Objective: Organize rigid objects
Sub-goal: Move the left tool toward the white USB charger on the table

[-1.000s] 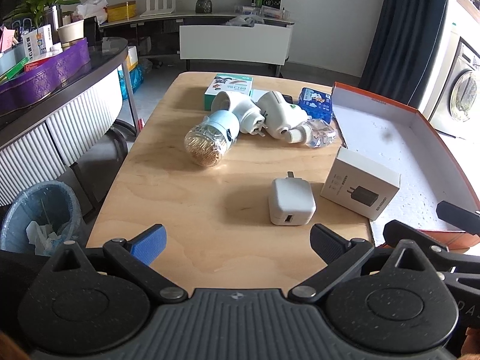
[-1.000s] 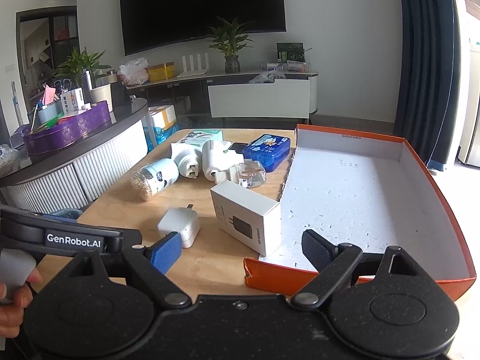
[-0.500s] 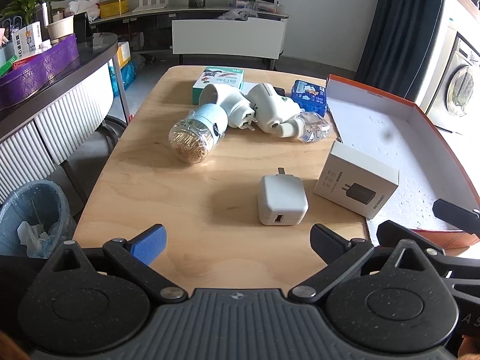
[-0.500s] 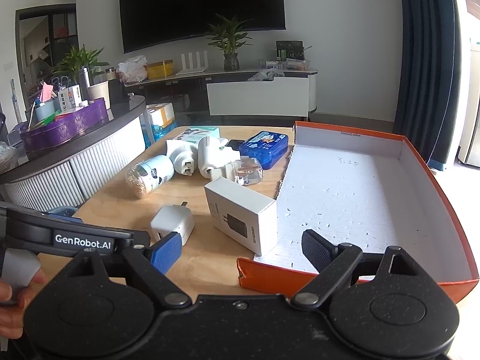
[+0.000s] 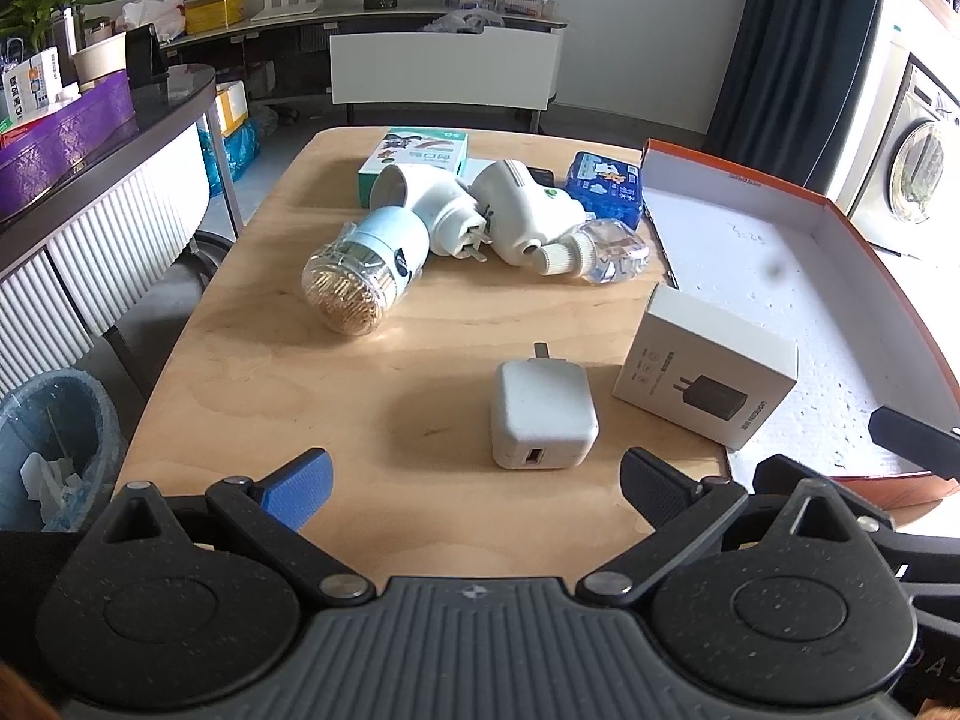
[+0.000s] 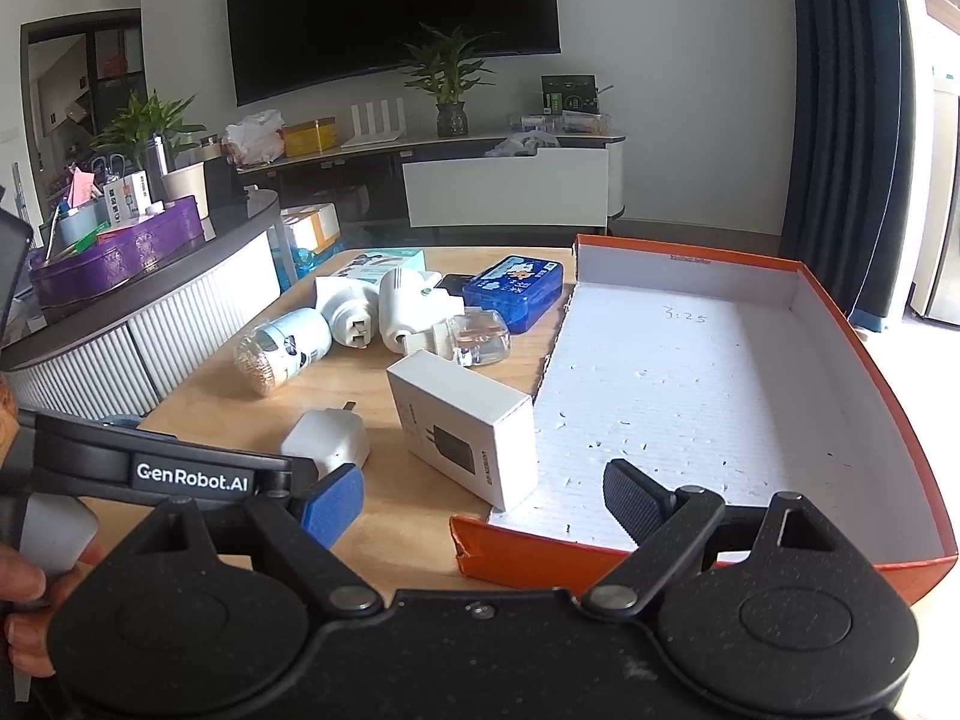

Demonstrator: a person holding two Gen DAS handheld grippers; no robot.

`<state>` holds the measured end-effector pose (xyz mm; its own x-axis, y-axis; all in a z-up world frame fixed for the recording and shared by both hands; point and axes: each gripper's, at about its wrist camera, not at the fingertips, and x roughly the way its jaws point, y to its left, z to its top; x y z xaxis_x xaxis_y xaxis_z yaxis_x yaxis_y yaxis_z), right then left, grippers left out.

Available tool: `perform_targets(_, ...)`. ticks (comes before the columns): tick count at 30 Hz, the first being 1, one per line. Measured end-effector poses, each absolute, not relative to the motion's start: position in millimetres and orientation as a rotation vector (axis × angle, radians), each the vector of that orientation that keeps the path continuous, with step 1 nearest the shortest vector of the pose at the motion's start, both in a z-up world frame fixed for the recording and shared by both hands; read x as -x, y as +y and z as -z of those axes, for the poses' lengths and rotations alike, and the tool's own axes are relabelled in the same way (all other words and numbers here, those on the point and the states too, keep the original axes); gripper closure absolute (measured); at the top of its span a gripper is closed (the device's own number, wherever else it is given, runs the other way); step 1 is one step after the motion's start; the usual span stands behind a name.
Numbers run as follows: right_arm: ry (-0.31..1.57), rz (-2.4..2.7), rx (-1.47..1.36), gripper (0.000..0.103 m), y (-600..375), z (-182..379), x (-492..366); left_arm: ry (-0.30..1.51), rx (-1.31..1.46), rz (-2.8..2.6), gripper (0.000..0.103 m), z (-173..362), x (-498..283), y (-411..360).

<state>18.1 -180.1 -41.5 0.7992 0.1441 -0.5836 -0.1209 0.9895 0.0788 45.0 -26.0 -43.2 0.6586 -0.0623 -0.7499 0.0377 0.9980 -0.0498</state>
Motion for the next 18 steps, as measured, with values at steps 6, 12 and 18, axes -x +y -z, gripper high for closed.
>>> perform_targets(6,0.630,-0.132,-0.046,0.001,-184,43,-21,0.852,0.031,0.060,0.000,46,-50,-30)
perform_targets(12,0.635,-0.139,-0.047,0.001,-186,44,-24,0.850,0.004,0.062,0.000,53,-61,-37)
perform_targets(18,0.641,-0.132,-0.044,0.001,-190,45,-28,0.843,-0.035,0.061,0.016,64,-73,-42)
